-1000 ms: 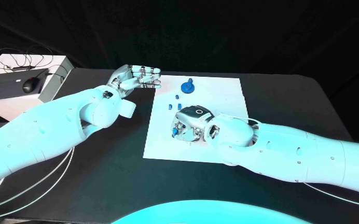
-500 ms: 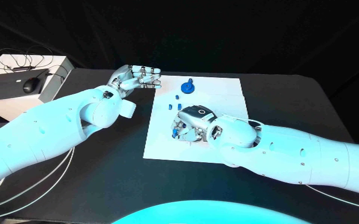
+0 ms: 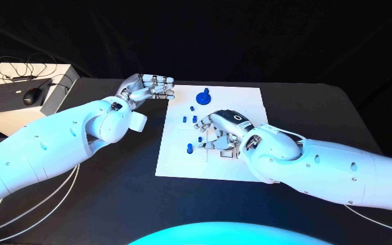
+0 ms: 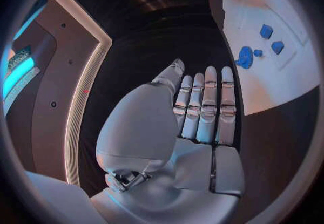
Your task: Assemble the parts on the task board
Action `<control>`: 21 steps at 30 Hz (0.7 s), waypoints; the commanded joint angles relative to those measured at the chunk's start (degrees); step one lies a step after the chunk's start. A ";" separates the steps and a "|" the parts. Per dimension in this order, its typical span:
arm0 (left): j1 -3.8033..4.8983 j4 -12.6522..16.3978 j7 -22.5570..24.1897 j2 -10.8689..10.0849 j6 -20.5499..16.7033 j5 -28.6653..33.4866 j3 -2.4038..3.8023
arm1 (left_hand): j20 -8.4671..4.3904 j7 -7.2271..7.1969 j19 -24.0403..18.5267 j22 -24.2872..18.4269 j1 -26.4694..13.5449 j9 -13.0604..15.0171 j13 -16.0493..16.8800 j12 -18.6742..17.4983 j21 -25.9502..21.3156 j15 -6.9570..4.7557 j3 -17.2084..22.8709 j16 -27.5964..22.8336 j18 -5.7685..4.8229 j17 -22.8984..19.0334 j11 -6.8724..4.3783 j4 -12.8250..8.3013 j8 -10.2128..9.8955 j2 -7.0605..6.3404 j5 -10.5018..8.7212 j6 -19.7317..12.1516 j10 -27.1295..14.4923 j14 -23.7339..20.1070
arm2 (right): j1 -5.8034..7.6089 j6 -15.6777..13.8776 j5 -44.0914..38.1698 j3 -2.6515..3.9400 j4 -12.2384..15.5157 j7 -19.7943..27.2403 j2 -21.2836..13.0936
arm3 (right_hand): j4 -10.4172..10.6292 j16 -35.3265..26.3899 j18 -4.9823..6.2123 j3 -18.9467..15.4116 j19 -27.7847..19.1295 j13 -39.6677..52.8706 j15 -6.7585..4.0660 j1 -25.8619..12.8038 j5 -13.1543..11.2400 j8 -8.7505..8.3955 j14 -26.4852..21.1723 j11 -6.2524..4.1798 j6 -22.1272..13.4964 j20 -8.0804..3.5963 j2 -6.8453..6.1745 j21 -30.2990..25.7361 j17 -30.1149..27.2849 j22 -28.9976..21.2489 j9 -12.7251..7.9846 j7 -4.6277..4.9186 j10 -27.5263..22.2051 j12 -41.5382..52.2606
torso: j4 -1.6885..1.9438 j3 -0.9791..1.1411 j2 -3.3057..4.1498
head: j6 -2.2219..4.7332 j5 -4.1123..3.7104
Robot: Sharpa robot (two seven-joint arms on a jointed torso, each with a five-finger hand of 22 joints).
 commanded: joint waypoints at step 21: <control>-2.73 2.28 0.91 -1.39 0.51 0.25 0.06 | -0.08 -0.15 -0.04 -0.15 -0.25 0.02 -0.08 -0.24 0.41 -0.04 0.41 0.10 -0.40 0.14 -0.43 -0.02 0.00 -0.36 0.15 -0.15 1.15 -0.15 | 7.27 17.17 30.51 0.61 5.12 -9.36 -20.05 | -1.15 16.89 -1.54 -8.03 4.75 68.77 -4.25 -13.47 5.80 10.35 0.23 -7.30 7.35 -4.12 11.00 5.74 27.46 5.63 22.44 -5.11 12.77 64.77 | -1.26 0.66 -1.08 | 1.00 -2.81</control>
